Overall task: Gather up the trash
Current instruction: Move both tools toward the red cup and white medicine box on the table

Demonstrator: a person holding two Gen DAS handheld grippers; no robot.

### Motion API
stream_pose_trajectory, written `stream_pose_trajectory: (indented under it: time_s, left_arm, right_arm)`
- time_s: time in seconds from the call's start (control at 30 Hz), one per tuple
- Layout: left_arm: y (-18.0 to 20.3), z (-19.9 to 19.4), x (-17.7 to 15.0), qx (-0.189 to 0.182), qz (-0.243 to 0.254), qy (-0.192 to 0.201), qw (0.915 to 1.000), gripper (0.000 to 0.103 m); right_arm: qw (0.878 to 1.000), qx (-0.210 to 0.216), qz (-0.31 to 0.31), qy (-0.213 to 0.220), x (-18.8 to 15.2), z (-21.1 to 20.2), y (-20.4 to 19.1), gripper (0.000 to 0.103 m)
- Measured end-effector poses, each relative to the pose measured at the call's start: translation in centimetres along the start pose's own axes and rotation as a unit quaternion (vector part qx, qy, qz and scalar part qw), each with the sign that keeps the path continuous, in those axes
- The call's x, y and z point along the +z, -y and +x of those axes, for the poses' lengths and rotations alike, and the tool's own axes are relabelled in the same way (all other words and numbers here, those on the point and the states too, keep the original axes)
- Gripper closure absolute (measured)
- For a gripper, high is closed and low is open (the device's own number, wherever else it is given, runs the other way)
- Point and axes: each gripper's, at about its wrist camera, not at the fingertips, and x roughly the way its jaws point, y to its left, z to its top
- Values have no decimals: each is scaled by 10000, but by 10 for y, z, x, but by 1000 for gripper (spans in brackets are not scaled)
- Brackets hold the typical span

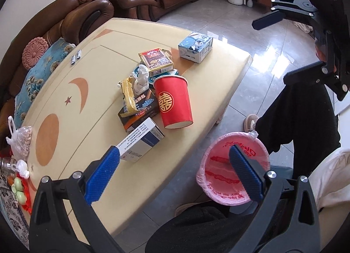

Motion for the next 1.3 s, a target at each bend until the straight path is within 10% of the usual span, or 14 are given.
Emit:
stream_pose_trajectory:
  time_s: [1.3]
  left_arm:
    - [-72,119,9,-971,472,-1100,9881,5]
  right_arm:
    - [9854,1217,-419,-1111,49,146,35,6]
